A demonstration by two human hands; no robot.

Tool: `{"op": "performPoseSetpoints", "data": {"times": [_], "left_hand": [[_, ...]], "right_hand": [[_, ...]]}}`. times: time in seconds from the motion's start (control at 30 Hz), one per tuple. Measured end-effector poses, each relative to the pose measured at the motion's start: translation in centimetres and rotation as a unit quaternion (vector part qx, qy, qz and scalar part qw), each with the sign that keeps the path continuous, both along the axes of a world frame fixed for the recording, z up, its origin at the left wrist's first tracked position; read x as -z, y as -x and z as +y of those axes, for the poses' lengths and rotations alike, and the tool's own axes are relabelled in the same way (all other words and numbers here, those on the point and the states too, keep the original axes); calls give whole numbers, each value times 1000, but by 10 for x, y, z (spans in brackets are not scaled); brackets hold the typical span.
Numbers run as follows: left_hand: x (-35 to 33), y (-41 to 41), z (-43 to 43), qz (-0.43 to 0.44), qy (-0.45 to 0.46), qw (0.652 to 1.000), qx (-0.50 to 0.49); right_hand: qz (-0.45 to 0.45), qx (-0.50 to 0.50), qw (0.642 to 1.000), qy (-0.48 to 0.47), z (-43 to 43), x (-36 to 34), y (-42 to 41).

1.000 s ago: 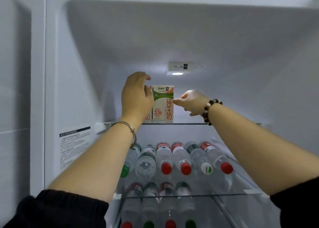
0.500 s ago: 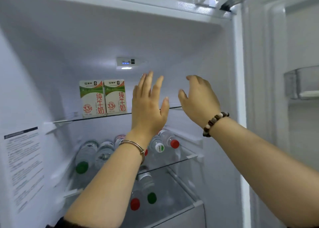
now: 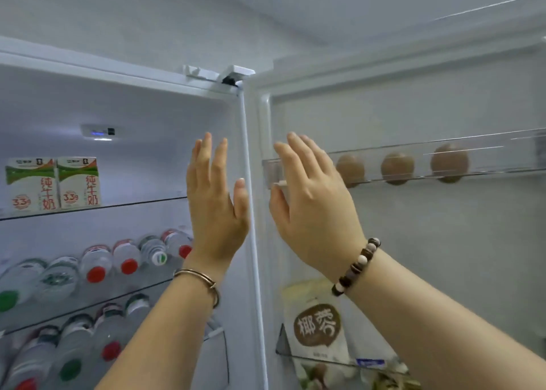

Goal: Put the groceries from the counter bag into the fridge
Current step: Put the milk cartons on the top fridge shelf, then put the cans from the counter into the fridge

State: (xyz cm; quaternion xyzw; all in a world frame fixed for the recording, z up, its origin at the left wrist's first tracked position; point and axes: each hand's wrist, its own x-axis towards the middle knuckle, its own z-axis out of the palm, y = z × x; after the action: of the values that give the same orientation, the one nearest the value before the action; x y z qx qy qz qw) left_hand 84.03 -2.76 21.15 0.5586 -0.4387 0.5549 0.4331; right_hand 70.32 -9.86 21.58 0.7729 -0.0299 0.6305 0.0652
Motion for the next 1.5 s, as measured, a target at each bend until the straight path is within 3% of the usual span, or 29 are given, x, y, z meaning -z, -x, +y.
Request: {"op": "performPoseSetpoints", "data": {"times": [0.4, 0.77, 0.97, 1.17, 1.5], "left_hand": [[39, 228, -127, -47, -70, 992, 95], [92, 491, -299, -33, -150, 925, 348], [130, 650, -364, -39, -217, 849, 480], [164, 818, -405, -87, -265, 755, 594], [216, 1048, -361, -179, -332, 583, 720]], "right_hand": [[-8, 214, 976, -31, -110, 32, 237], [15, 488, 867, -101, -211, 86, 498], [28, 621, 768, -157, -237, 123, 647], [41, 739, 634, -226, -241, 153, 794], [-13, 839, 433, -328, -150, 196, 963]]}}
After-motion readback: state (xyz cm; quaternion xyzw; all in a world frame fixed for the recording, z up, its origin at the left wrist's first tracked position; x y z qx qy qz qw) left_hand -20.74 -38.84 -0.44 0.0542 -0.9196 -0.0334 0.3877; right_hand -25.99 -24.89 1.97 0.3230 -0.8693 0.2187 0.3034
